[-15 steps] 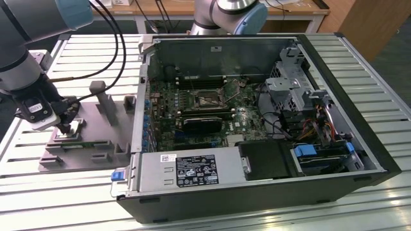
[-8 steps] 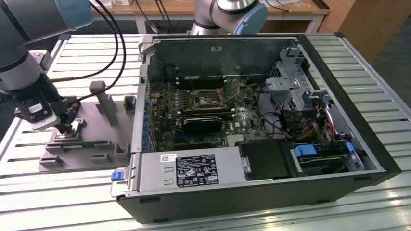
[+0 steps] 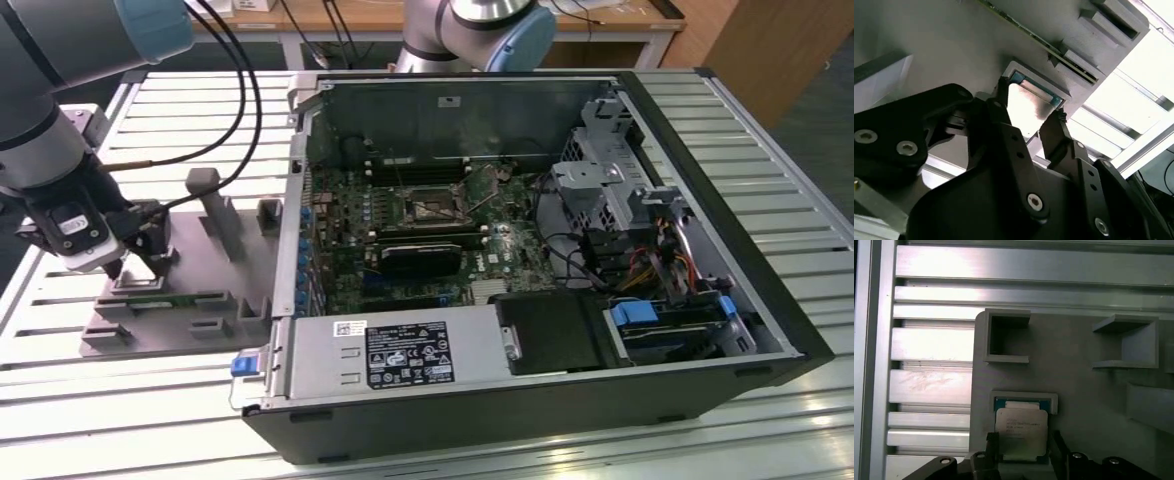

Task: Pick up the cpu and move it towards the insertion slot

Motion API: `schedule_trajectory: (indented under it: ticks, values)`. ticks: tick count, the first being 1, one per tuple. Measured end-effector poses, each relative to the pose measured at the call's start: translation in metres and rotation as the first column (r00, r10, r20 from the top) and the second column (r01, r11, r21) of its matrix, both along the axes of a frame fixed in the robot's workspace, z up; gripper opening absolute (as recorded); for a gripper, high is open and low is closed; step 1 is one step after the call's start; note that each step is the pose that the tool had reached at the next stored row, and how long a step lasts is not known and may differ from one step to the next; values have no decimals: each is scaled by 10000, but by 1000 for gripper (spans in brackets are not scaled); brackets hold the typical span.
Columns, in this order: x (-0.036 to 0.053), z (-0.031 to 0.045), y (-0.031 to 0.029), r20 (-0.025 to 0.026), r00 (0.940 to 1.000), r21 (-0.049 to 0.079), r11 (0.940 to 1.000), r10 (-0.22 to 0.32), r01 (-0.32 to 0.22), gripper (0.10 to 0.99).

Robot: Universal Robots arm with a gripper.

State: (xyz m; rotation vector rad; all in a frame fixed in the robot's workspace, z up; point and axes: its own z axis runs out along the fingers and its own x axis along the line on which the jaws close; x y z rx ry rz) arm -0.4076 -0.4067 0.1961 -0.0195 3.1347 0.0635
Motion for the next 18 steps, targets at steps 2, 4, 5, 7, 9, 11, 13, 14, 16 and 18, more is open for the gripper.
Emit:
schedule_trajectory:
  ticks: [2, 4, 5, 7, 9, 11, 13, 14, 16, 18]
  values:
    - [-1, -1, 0, 0, 10000, 0, 10000, 0, 0, 525]
    - [-1, -1, 0, 0, 10000, 1, 10000, -1, 1, 588]
    - [-3, -5, 0, 2, 10000, 36, 10000, -1, 1, 588]
    - [-6, -13, 0, 16, 10000, 198, 9998, -3, 2, 588]
    - [-10, -24, 1, 22, 10000, 292, 9996, -2, 1, 588]
    - [-17, -35, 2, 24, 10000, 298, 9996, -2, 1, 588]
    - [-25, -43, 4, 22, 10000, 297, 9996, -1, 0, 588]
    - [-29, -49, 6, 22, 10000, 297, 9996, -1, 0, 588]
    - [-34, -63, 9, 23, 10000, 297, 9996, -1, 0, 588]
    - [-35, -74, 11, 22, 10000, 297, 9996, -1, 0, 588]
